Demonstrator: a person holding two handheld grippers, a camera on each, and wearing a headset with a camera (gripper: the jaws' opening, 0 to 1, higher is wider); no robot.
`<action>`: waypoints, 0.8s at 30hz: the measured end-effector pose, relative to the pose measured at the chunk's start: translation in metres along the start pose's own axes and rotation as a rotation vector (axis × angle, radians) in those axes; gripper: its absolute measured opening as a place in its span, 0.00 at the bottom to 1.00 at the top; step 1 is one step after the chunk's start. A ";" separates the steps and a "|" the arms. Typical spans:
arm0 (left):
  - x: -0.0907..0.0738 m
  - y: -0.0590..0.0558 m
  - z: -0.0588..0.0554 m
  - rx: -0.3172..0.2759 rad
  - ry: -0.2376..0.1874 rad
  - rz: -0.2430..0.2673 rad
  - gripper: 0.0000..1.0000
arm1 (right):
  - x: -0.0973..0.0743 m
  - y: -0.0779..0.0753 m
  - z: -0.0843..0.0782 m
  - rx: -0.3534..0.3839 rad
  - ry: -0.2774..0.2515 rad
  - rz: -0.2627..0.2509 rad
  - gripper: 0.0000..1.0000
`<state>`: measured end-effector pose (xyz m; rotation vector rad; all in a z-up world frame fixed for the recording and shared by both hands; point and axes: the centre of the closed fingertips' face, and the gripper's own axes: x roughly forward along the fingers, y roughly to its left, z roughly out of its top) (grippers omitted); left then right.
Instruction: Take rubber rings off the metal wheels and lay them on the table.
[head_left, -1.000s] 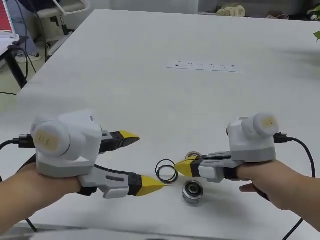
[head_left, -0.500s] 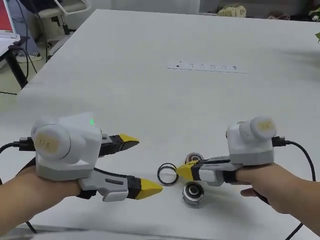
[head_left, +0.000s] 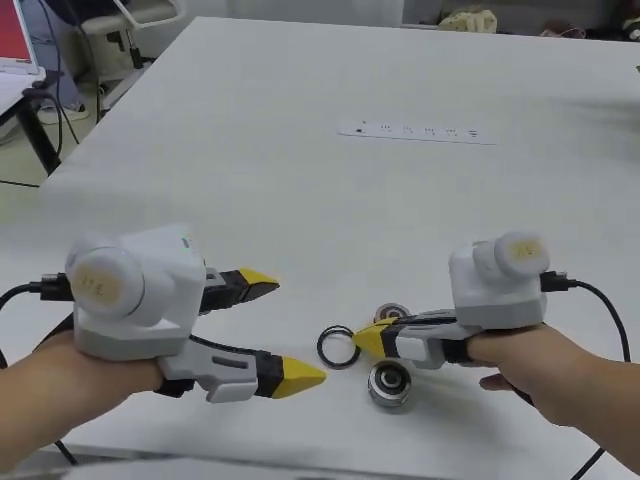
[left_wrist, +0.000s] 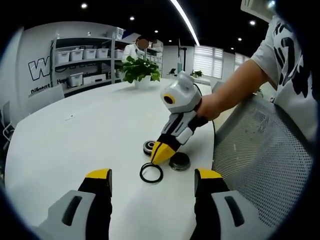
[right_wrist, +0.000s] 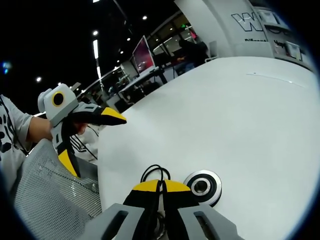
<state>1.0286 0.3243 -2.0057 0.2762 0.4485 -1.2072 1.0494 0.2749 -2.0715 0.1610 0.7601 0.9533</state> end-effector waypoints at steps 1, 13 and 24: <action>0.000 0.000 0.000 -0.001 0.000 0.001 0.65 | 0.000 0.001 0.000 -0.012 0.003 -0.002 0.00; 0.000 0.001 -0.001 0.001 0.010 0.003 0.64 | -0.005 0.001 0.006 -0.041 -0.017 -0.018 0.02; 0.002 0.002 0.006 0.006 0.012 -0.005 0.63 | -0.022 0.005 0.026 -0.060 -0.082 -0.027 0.06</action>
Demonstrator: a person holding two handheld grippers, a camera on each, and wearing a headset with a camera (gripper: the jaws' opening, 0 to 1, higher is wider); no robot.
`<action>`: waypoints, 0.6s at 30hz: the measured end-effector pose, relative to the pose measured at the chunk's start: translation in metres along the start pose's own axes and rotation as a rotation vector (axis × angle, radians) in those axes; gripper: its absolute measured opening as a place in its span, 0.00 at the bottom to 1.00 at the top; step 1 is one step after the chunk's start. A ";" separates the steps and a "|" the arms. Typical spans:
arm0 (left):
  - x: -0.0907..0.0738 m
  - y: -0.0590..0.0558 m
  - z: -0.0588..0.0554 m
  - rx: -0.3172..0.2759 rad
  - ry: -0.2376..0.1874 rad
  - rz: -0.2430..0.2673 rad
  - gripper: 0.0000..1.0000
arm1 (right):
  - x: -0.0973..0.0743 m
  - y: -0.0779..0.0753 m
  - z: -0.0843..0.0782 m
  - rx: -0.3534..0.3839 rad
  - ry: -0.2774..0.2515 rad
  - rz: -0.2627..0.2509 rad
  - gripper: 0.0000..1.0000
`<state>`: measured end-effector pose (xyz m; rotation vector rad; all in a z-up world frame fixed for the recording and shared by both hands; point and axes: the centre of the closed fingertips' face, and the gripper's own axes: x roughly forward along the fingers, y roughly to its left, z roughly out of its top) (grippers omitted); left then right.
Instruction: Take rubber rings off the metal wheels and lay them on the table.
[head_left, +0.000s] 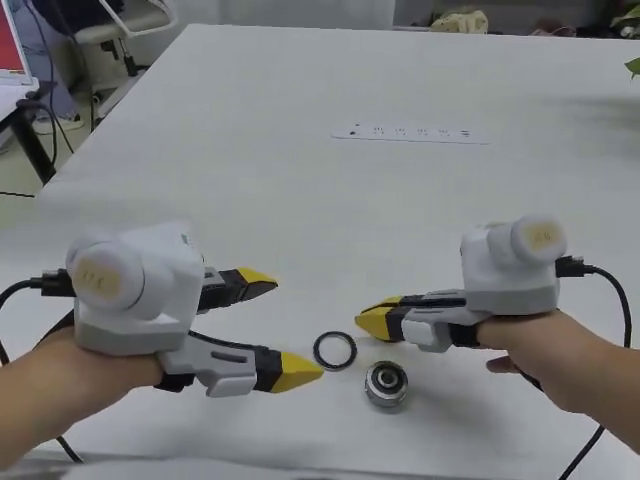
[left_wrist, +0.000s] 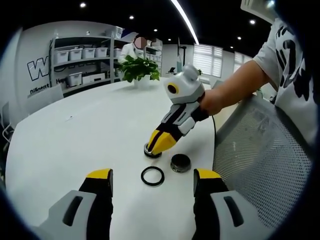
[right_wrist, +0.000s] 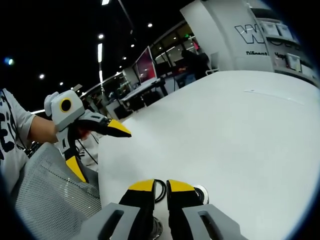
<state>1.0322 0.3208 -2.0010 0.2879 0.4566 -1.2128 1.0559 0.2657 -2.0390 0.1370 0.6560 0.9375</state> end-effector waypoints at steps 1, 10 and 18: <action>0.001 0.000 0.002 0.001 -0.001 -0.002 0.63 | -0.003 -0.003 0.000 -0.001 -0.006 -0.002 0.06; 0.009 0.002 0.009 0.010 0.005 -0.013 0.62 | -0.021 -0.017 0.012 -0.030 -0.043 -0.034 0.11; 0.021 0.007 0.019 0.017 0.008 -0.028 0.61 | -0.040 -0.031 0.017 -0.050 -0.068 -0.072 0.15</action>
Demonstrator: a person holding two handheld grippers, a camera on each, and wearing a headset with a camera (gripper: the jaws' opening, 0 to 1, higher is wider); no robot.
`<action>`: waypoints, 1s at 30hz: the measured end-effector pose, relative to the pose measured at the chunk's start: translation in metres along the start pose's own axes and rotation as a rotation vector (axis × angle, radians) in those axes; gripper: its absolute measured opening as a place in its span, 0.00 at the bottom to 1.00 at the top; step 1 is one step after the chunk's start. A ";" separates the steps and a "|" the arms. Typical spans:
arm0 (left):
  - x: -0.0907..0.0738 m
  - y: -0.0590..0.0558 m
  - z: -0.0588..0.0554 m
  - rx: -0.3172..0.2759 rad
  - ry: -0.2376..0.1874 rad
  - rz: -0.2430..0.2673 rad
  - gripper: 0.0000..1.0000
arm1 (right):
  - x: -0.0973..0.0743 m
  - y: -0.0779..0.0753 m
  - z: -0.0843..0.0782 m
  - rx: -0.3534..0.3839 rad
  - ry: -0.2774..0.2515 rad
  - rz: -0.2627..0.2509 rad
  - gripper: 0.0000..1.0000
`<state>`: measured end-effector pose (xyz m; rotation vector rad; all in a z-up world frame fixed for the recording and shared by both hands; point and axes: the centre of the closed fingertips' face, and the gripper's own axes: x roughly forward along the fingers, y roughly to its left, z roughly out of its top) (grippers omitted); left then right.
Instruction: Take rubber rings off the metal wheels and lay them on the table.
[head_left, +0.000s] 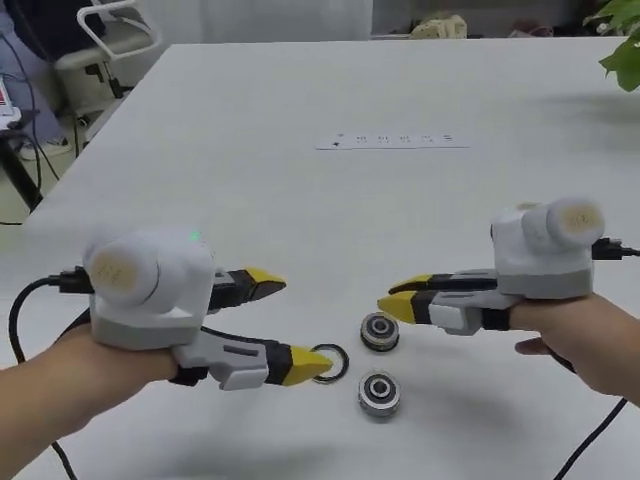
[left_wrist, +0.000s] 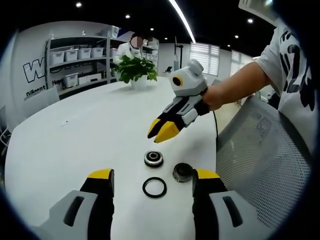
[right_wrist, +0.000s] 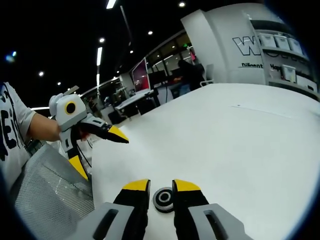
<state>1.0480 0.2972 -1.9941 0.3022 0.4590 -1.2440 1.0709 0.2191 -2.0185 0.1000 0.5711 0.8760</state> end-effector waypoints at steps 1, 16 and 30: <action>0.001 0.001 0.001 0.000 -0.001 -0.002 0.60 | -0.002 -0.001 0.000 -0.005 -0.001 -0.004 0.16; 0.028 0.005 0.006 -0.013 0.010 -0.039 0.54 | -0.013 -0.010 -0.015 -0.051 0.025 -0.023 0.22; 0.051 0.004 -0.003 -0.018 0.042 -0.081 0.48 | -0.006 -0.014 -0.042 -0.120 0.101 -0.009 0.24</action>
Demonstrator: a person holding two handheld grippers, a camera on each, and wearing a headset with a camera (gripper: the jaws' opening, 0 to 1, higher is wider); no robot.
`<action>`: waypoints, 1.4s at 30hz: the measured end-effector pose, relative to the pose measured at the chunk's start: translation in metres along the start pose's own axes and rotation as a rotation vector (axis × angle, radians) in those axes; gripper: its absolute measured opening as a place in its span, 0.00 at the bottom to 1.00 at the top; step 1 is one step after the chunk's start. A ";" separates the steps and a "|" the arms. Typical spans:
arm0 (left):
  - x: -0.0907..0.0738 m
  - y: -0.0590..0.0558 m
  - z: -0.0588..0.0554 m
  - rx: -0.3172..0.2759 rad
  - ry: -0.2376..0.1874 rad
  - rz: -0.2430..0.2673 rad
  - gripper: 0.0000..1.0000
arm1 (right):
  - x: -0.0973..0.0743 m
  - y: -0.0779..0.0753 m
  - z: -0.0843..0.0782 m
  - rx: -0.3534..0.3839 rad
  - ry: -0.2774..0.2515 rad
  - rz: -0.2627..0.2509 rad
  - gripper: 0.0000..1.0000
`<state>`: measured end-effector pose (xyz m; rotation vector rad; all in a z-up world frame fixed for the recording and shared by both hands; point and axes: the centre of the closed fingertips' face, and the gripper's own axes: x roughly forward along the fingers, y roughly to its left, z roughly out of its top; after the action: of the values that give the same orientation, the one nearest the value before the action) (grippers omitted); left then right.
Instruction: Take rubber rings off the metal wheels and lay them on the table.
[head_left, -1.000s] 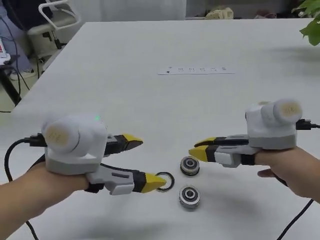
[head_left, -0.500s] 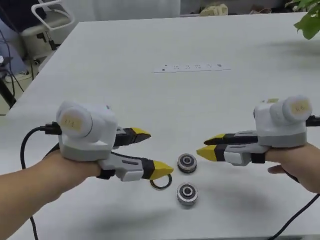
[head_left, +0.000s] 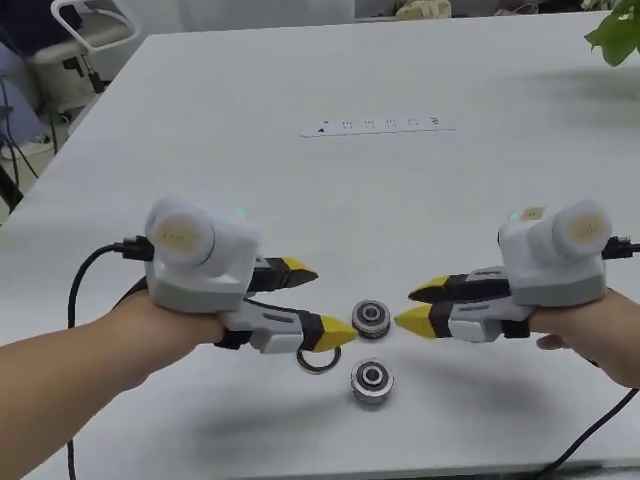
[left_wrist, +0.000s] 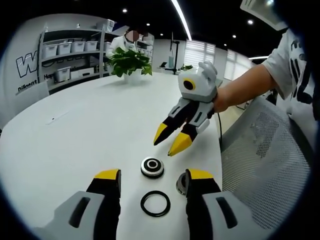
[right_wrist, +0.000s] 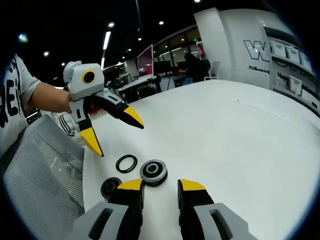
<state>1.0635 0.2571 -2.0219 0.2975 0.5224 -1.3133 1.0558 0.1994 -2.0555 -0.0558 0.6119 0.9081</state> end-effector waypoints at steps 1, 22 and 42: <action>0.002 0.000 0.000 0.000 0.002 -0.003 0.48 | 0.001 0.000 -0.002 -0.006 0.006 0.001 0.24; 0.029 -0.003 -0.008 -0.009 0.028 -0.028 0.39 | 0.017 -0.001 -0.012 -0.040 0.042 0.033 0.16; 0.047 -0.008 -0.008 -0.012 0.040 -0.054 0.21 | 0.020 0.002 -0.016 -0.062 0.042 0.047 0.08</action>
<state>1.0617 0.2195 -2.0531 0.3021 0.5749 -1.3581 1.0561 0.2101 -2.0785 -0.1168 0.6264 0.9729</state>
